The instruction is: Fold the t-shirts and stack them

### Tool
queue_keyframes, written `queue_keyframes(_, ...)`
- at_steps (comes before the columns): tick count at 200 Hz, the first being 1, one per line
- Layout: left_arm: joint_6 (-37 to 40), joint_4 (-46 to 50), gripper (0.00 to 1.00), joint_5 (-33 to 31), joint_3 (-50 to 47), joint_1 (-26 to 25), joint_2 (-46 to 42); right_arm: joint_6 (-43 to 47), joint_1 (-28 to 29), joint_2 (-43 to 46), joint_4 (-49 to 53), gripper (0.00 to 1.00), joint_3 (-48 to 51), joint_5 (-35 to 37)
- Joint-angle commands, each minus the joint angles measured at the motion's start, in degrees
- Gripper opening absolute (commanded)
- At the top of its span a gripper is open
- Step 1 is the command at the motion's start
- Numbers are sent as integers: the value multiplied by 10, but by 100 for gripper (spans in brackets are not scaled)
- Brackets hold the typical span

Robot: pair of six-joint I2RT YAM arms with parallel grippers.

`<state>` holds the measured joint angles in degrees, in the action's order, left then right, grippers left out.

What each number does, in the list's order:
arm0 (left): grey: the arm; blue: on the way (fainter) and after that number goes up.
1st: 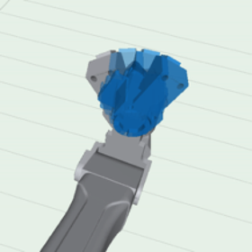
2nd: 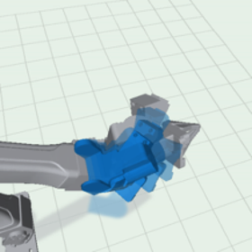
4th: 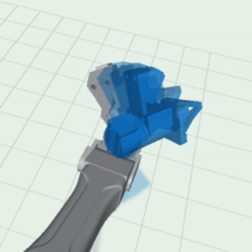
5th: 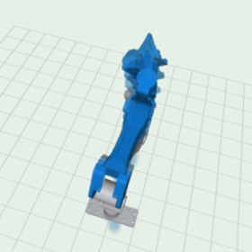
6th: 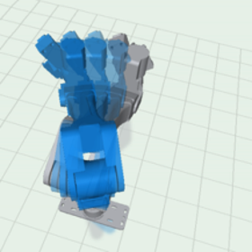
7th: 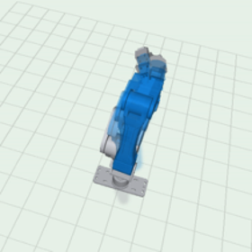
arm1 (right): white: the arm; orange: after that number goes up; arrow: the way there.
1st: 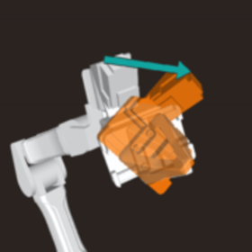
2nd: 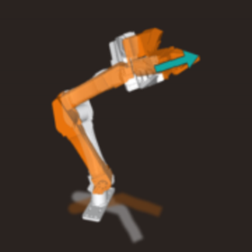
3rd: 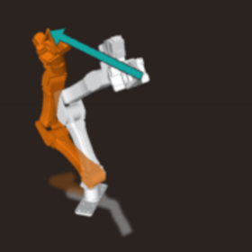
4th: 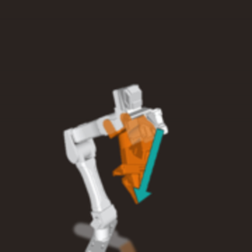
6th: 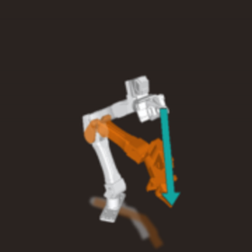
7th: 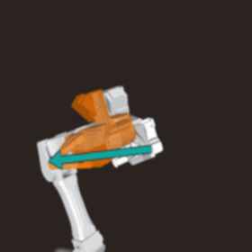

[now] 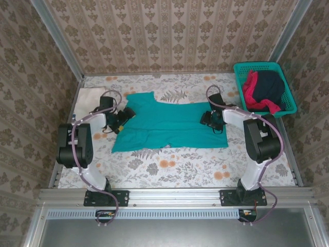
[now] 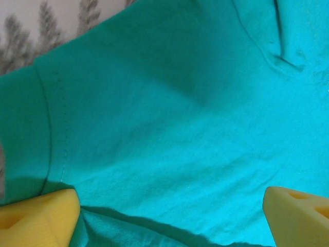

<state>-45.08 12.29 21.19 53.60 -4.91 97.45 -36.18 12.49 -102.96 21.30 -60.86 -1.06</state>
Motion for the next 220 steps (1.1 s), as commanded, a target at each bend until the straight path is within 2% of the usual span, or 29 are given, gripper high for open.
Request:
queue_keyframes(1, 1, 47, 94, -7, -48, -6, -30, -17, -1, 37, 48, 58, 47, -9)
queue_keyframes(32, 30, 69, 96, -24, -27, -10, -71, -15, -1, 69, 35, 58, 70, -13)
queue_keyframes(41, 64, 68, 100, -36, -3, -11, -72, -11, -3, 72, 28, 58, 61, -12)
queue_keyframes(60, 152, 74, 100, -41, 62, -1, -51, 4, -3, 67, 23, 58, 18, -13)
queue_keyframes(84, 257, 79, 100, -40, 146, 20, 2, 28, -2, 65, 15, 59, -24, -18)
queue_keyframes(112, 397, 192, 100, -24, 298, 28, 105, 45, -3, 61, 23, 60, -56, -18)
queue_keyframes(141, 520, 257, 100, 33, 401, 28, 186, 50, -6, 66, 23, 60, -50, -14)
queue_keyframes(156, 581, 281, 96, 57, 441, 31, 218, 49, -8, 70, 23, 60, -39, -13)
queue_keyframes(170, 622, 298, 90, 49, 476, 31, 248, 49, -11, 78, 21, 60, -26, -13)
queue_keyframes(187, 656, 308, 73, 28, 507, 32, 281, 47, -16, 88, 16, 60, -9, -11)
queue_keyframes(220, 695, 366, 57, 23, 573, 24, 335, 42, -25, 103, 13, 59, 13, -5)
